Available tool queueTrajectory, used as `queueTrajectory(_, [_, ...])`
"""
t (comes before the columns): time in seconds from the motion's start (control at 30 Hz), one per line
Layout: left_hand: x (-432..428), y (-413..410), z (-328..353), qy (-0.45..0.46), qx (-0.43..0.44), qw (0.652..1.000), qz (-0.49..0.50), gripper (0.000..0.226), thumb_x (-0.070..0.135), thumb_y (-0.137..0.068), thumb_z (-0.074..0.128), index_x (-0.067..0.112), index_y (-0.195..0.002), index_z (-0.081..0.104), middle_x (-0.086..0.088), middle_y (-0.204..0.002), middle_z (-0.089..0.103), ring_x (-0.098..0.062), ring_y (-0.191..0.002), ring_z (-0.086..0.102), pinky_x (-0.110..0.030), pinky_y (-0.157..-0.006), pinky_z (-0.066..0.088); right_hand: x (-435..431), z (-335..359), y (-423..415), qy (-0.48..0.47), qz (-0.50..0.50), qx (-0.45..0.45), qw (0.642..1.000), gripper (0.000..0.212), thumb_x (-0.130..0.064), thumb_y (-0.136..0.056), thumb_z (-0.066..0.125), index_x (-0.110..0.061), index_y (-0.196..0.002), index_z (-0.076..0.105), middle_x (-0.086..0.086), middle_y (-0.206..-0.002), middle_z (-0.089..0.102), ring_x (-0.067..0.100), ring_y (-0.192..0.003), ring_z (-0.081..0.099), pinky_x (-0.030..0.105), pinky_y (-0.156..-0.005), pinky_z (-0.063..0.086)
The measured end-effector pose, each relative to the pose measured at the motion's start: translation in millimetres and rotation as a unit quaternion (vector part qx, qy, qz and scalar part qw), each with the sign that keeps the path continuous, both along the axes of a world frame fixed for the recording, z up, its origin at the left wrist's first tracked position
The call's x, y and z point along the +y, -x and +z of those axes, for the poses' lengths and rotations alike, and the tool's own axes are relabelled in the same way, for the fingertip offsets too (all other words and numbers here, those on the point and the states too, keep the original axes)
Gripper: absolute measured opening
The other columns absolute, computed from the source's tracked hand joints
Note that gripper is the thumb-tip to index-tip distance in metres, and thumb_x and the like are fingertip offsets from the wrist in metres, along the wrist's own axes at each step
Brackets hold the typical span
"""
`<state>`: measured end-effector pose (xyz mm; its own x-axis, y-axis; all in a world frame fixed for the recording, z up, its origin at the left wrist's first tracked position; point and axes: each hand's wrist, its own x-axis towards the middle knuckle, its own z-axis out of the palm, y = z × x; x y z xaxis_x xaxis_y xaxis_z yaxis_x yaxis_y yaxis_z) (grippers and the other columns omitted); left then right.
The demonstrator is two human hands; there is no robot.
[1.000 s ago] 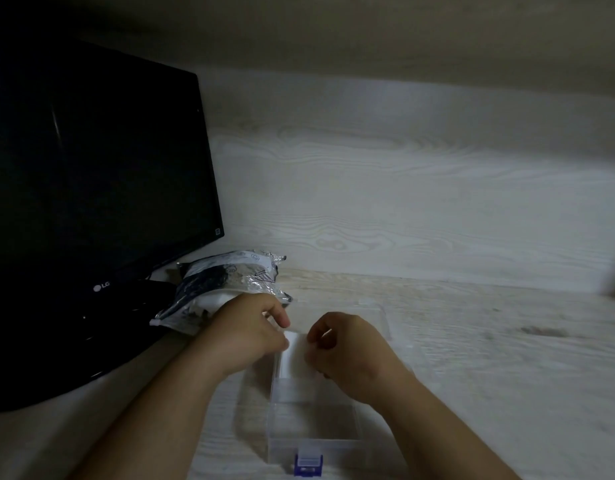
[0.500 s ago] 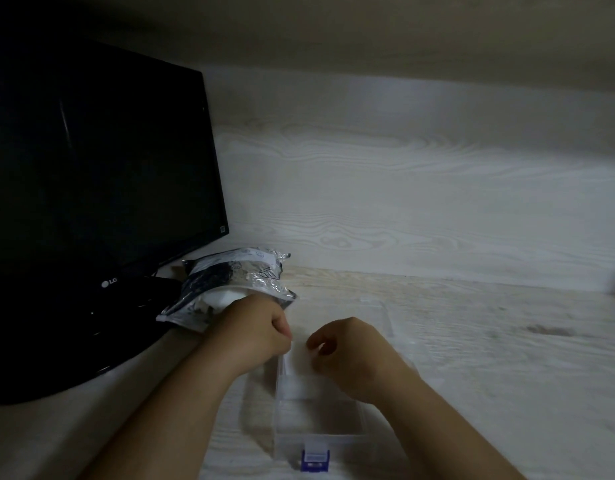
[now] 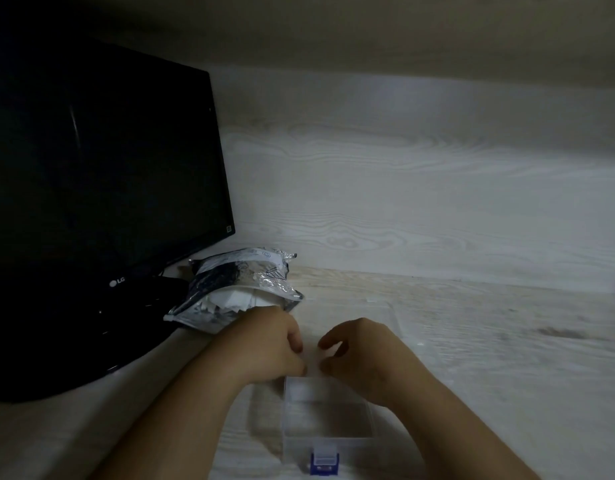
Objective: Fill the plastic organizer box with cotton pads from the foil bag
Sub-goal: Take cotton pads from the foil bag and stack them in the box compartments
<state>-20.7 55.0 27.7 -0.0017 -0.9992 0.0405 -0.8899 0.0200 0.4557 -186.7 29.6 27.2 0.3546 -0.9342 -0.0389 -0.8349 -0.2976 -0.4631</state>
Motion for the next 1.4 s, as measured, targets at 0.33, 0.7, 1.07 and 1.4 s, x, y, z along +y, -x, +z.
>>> queueTrajectory(0.33, [0.3, -3.5, -2.2, 0.007, 0.024, 1.000, -0.018, 0.013, 0.039, -0.072, 0.077, 0.030, -0.080, 0.072, 0.016, -0.069, 0.063, -0.001, -0.070, 0.062, -0.020, -0.063, 0.048, -2.4, -5.5, -0.8, -0.016, 0.021, -0.024, 0.999, 0.018, -0.028, -0.086, 0.063, -0.030, -0.096, 0.077, -0.003, -0.094, 0.074, 0.010, -0.086, 0.067, 0.025, -0.078, 0.053])
queueTrajectory(0.7, [-8.4, -17.5, 4.3, 0.150, -0.122, 0.958, 0.213, 0.022, 0.023, -0.090, 0.053, 0.014, -0.101, 0.070, -0.009, -0.114, 0.061, -0.027, -0.105, 0.059, -0.032, -0.082, 0.048, 3.9, -3.3, 6.0, 0.058, 0.014, -0.059, 0.996, 0.017, -0.033, -0.088, 0.059, -0.029, -0.082, 0.074, -0.009, -0.080, 0.068, 0.008, -0.079, 0.064, 0.019, -0.065, 0.044])
queueTrajectory(1.07, [-12.7, -25.3, -4.3, 0.038, -0.156, 0.958, 0.239, 0.033, 0.031, -0.091, 0.059, 0.014, -0.118, 0.065, -0.009, -0.127, 0.060, -0.025, -0.115, 0.058, -0.032, -0.089, 0.049, 5.3, -1.6, 6.5, 0.067, 0.015, -0.063, 0.996, 0.019, -0.037, -0.089, 0.060, -0.026, -0.092, 0.075, -0.008, -0.091, 0.071, 0.007, -0.085, 0.064, 0.022, -0.074, 0.049])
queueTrajectory(1.4, [-13.3, -27.5, -8.8, 0.034, -0.155, 0.961, 0.226, 0.032, 0.034, -0.088, 0.061, 0.017, -0.115, 0.066, -0.006, -0.126, 0.060, -0.026, -0.113, 0.059, -0.035, -0.090, 0.052, 4.3, -3.8, 5.4, 0.061, 0.013, -0.067, 0.996, 0.018, -0.037, -0.089, 0.060, -0.026, -0.093, 0.075, -0.007, -0.093, 0.072, 0.008, -0.085, 0.065, 0.028, -0.080, 0.054])
